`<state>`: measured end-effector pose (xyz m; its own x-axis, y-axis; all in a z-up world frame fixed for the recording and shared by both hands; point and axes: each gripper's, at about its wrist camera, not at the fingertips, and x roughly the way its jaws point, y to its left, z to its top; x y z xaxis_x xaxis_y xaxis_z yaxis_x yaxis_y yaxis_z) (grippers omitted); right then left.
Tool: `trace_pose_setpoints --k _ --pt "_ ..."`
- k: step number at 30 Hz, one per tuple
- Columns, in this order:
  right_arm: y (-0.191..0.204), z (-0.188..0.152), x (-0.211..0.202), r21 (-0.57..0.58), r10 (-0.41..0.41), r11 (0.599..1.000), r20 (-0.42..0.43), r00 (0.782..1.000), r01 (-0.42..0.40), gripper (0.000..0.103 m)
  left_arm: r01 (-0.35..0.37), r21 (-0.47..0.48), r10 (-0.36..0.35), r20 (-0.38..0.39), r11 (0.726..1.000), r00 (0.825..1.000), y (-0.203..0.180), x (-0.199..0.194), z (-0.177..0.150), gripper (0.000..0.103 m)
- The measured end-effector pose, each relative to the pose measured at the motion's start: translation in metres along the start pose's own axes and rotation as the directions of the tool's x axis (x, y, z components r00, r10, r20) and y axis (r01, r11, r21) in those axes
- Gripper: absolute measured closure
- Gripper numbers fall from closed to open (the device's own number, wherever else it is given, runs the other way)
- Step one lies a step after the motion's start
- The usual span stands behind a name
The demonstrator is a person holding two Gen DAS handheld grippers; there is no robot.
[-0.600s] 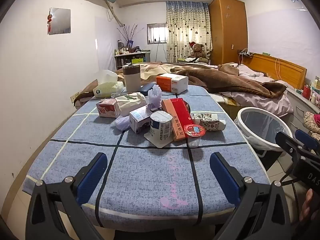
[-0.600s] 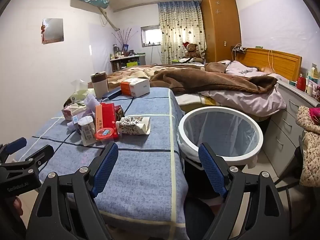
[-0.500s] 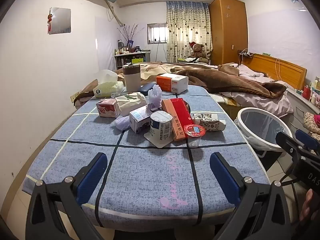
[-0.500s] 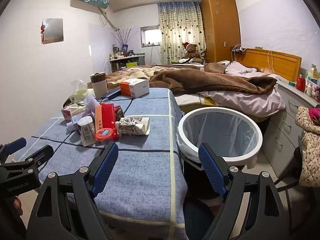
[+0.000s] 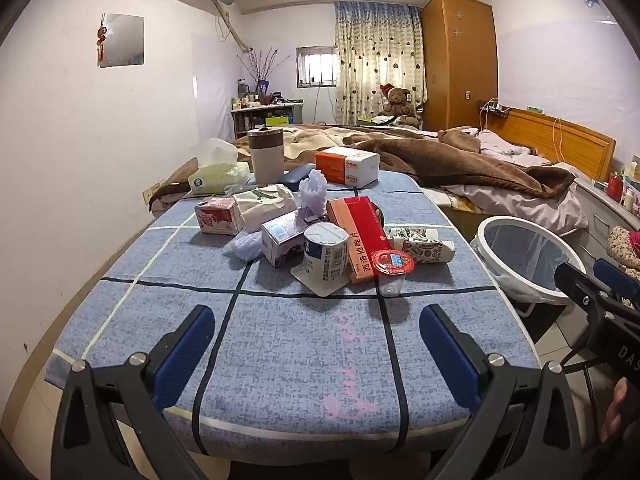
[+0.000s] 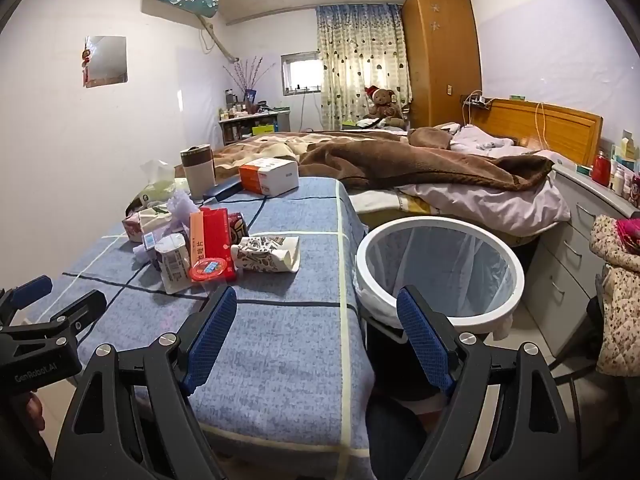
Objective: Collect trash
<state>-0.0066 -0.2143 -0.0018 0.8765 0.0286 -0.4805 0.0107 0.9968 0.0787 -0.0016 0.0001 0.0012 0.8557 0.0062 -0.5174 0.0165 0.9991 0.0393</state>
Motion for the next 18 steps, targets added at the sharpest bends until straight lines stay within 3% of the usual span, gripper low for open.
trace_pose_setpoints --k 18 --pt "0.0051 0.0017 -0.0032 -0.009 -0.007 1.000 0.009 1.000 0.007 0.019 0.006 -0.009 -0.006 -0.006 1.000 1.000 0.0028 0.0020 -0.0004 0.000"
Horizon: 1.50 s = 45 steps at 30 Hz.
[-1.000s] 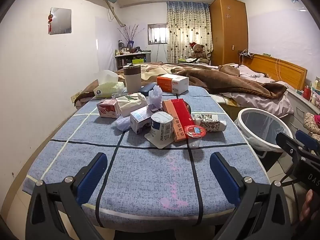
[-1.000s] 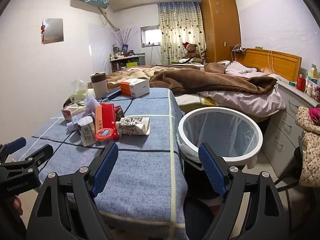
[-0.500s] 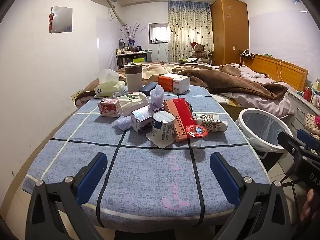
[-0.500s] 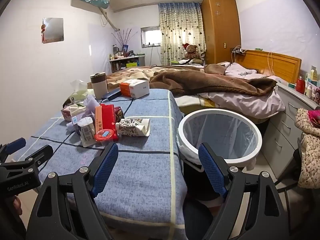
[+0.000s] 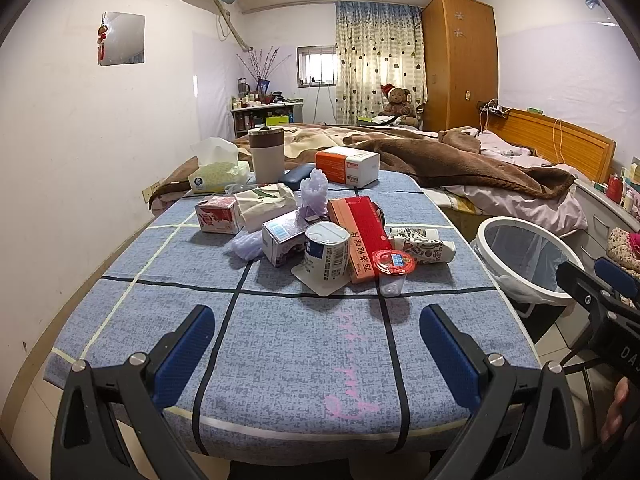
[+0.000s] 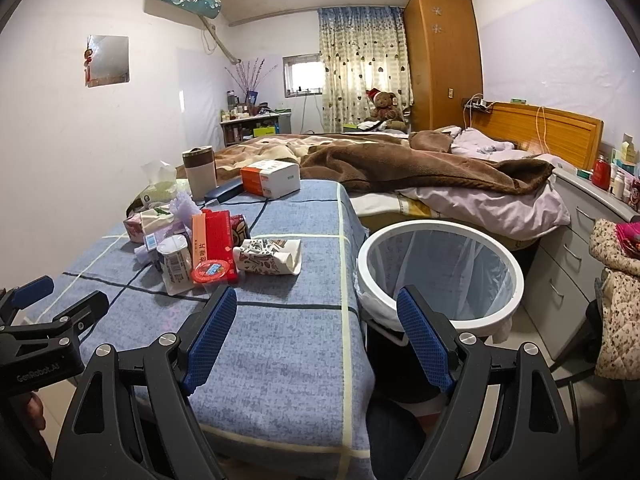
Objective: Collect trash
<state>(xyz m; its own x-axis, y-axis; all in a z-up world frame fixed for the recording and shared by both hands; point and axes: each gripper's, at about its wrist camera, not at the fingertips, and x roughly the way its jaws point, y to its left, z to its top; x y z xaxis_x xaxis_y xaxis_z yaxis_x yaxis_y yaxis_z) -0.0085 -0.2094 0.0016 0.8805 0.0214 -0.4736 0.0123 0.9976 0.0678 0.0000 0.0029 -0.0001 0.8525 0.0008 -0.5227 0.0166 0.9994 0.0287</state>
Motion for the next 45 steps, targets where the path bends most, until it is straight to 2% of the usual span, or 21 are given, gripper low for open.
trace_pose_setpoints --k 45 --pt "0.0018 0.0026 -0.0013 -0.012 -0.003 1.000 0.011 1.000 0.003 0.019 0.001 -0.009 -0.001 -0.002 1.000 1.000 0.0030 0.0004 -0.0002 0.000"
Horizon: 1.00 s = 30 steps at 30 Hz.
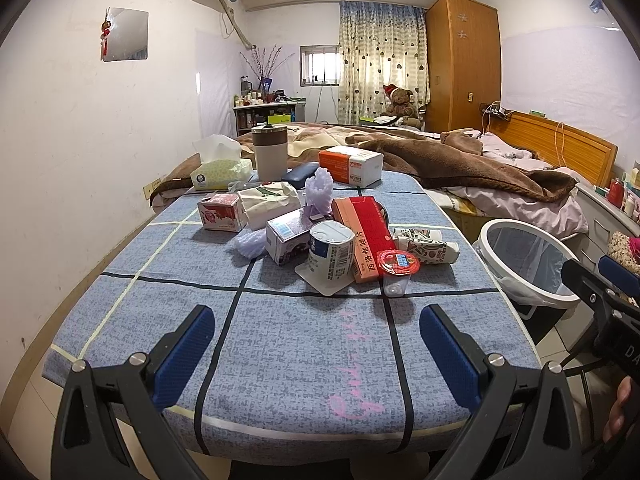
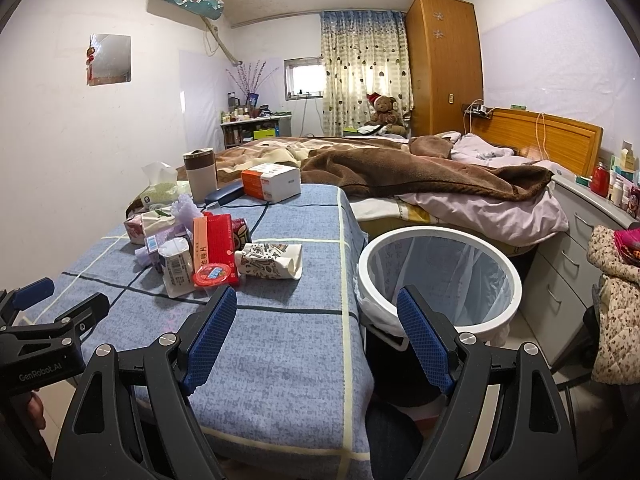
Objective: Collect trash
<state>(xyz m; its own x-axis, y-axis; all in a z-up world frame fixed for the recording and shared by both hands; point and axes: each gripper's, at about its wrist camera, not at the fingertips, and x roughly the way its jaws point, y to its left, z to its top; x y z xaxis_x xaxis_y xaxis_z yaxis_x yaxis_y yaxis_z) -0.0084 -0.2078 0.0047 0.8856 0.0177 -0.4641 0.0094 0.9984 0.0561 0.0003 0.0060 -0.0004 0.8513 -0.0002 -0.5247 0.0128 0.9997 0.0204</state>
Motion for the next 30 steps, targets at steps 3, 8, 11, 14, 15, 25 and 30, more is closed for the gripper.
trace_pose_setpoints --k 3,8,11,14,15,25,30 --pt "0.000 0.000 0.000 -0.002 -0.001 1.000 0.001 1.000 0.001 0.019 0.000 0.000 0.000 0.001 1.000 1.000 0.000 0.000 0.000 0.000" --pt "0.000 0.001 0.000 -0.006 -0.001 1.000 0.001 1.000 0.001 0.019 0.001 -0.002 -0.001 -0.003 1.000 1.000 0.001 0.001 0.000 0.000" --pt "0.001 0.002 0.000 -0.008 -0.001 1.000 0.001 1.000 0.001 0.019 0.002 -0.006 -0.002 -0.011 1.000 1.000 0.003 0.006 0.000 0.000" --pt "0.001 0.004 0.003 -0.011 -0.002 1.000 -0.003 1.000 0.002 0.019 0.002 -0.008 -0.002 -0.018 1.000 1.000 0.003 0.012 0.000 0.000" --pt "0.001 0.004 0.004 -0.012 -0.001 1.000 -0.005 1.000 0.001 0.019 0.004 -0.008 -0.004 -0.020 1.000 1.000 0.003 0.013 0.000 0.000" --pt "-0.005 0.013 0.040 -0.045 0.021 0.999 -0.032 0.999 -0.022 0.019 0.067 -0.024 -0.069 -0.111 0.997 0.991 0.008 0.048 0.002 0.000" --pt "-0.002 0.018 0.063 -0.109 0.048 0.993 -0.057 0.997 -0.054 0.019 0.089 -0.026 -0.091 -0.128 0.996 0.988 0.012 0.066 0.007 0.001"
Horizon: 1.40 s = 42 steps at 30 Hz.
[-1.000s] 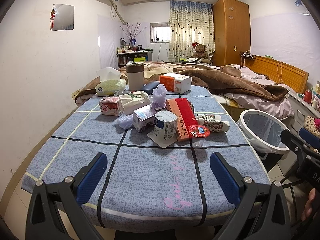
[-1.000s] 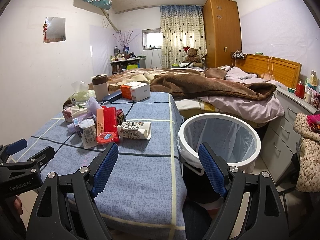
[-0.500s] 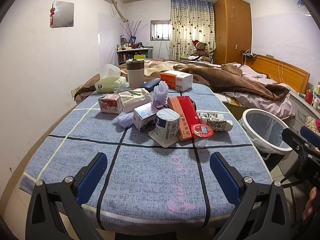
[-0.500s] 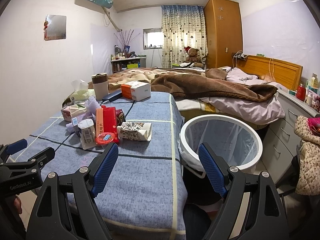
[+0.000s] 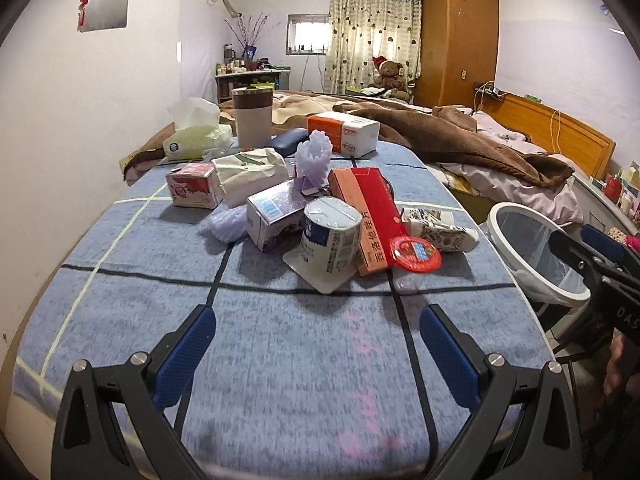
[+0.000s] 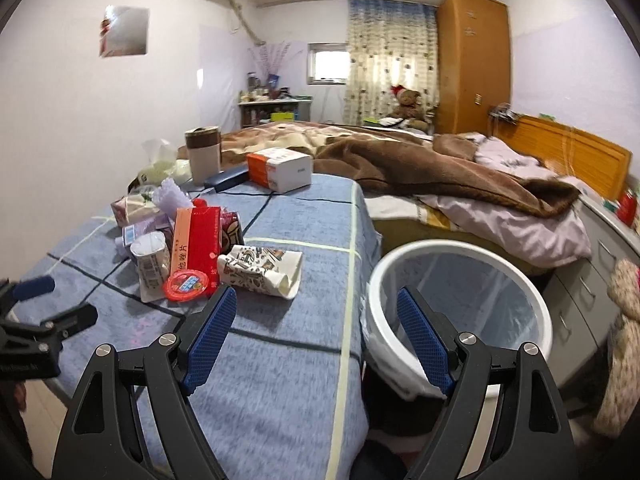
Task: Collect trash
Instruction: 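Grasp the white yogurt cup with the left tool while the right tool grasps the patterned snack bag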
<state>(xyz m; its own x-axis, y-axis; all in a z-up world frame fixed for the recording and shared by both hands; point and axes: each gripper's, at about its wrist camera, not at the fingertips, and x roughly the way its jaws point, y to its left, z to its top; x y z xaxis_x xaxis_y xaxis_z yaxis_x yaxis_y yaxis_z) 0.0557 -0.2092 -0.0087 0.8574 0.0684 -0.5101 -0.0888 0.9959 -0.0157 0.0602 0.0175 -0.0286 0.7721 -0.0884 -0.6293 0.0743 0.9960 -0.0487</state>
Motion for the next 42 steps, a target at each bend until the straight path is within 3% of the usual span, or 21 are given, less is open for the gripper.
trace_pose_setpoints --k 9,12,17,24,30,32,39,42 --pt "0.007 0.006 0.035 -0.083 0.081 0.993 -0.075 0.994 -0.087 0.019 0.074 -0.041 -0.076 -0.061 0.996 0.995 0.009 0.036 0.021 0.012" --pt "0.007 0.007 0.046 -0.089 0.116 0.988 -0.108 0.987 -0.126 0.019 0.069 -0.053 -0.073 -0.072 0.996 0.995 0.010 0.048 0.028 0.019" --pt "0.008 0.010 0.065 -0.095 0.142 0.983 -0.164 0.976 -0.159 0.036 0.070 -0.061 -0.075 -0.088 0.996 0.993 0.010 0.064 0.035 0.024" --pt "0.014 0.010 0.078 -0.121 0.199 0.967 -0.202 0.959 -0.226 0.038 0.055 -0.026 -0.057 -0.087 0.998 0.995 0.007 0.083 0.043 0.024" --pt "0.017 0.011 0.087 -0.142 0.229 0.953 -0.235 0.945 -0.267 0.045 0.055 -0.019 -0.057 -0.086 0.998 0.995 0.005 0.091 0.049 0.024" --pt "0.017 0.011 0.090 -0.141 0.242 0.949 -0.250 0.938 -0.282 0.052 0.063 -0.022 -0.065 -0.088 0.998 0.994 0.006 0.094 0.050 0.024" --pt "0.018 0.011 0.094 -0.143 0.261 0.941 -0.266 0.928 -0.306 0.065 0.094 -0.004 -0.094 -0.104 0.996 0.990 0.001 0.100 0.051 0.046" --pt "0.018 0.011 0.094 -0.143 0.272 0.937 -0.269 0.924 -0.318 0.076 0.099 -0.009 -0.100 -0.104 0.995 0.990 0.002 0.100 0.051 0.046"
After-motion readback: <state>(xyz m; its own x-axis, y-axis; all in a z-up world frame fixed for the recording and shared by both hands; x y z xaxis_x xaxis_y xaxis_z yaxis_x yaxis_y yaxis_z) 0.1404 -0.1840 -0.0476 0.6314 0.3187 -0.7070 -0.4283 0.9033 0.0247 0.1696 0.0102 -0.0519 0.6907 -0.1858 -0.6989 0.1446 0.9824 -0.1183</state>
